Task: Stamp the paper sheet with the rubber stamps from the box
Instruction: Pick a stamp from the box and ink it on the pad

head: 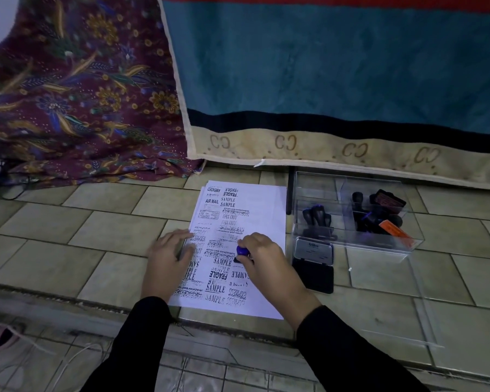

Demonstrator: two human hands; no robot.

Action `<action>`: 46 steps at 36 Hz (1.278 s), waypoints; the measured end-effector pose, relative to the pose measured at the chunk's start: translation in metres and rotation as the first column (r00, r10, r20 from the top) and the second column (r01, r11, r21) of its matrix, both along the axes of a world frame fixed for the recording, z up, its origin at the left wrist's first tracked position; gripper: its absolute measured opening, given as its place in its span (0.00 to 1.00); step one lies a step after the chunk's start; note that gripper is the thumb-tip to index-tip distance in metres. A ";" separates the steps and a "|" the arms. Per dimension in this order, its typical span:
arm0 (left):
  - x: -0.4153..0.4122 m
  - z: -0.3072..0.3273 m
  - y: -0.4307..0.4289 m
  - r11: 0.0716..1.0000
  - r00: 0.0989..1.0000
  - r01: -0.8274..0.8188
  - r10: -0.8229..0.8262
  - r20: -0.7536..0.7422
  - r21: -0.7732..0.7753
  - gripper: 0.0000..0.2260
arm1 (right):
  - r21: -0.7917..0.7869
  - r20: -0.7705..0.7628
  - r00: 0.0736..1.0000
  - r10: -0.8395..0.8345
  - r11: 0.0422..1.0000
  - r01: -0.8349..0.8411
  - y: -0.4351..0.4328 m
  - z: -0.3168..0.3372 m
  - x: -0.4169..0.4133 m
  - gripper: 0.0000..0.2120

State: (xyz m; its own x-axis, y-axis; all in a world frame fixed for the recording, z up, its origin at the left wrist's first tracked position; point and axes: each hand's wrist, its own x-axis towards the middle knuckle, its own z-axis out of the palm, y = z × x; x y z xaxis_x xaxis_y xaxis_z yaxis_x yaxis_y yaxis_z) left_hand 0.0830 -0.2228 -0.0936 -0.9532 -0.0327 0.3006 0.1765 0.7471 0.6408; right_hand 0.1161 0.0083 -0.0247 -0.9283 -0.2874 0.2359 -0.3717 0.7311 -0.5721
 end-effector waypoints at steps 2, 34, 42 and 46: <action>0.000 0.000 0.000 1.000 1.000 0.000 0.000 0.001 -0.002 0.08 | 0.000 -0.027 0.999 0.019 1.000 -0.019 0.001 -0.003 0.004 0.07; -0.002 -0.002 -0.001 1.000 1.000 0.000 0.000 -0.007 0.016 0.09 | -0.063 0.102 0.834 -0.542 0.833 0.549 0.134 0.015 -0.146 0.03; -0.002 0.000 -0.001 1.000 1.000 0.017 -0.017 -0.002 -0.001 0.10 | 0.059 0.130 0.835 -0.535 0.845 0.532 0.125 0.006 -0.151 0.03; -0.001 0.001 0.000 1.000 1.000 0.016 -0.016 -0.006 0.014 0.11 | 0.182 0.165 0.839 -0.519 0.852 0.491 0.125 0.013 -0.150 0.09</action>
State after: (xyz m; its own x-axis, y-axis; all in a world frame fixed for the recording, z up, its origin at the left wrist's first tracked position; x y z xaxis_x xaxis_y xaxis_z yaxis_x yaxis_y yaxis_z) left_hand 0.0824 -0.2225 -0.0922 -0.9520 -0.0216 0.3054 0.1920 0.7349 0.6504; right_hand -0.0335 0.1328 -0.0118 -0.9752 0.2203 0.0233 0.1819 0.8565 -0.4831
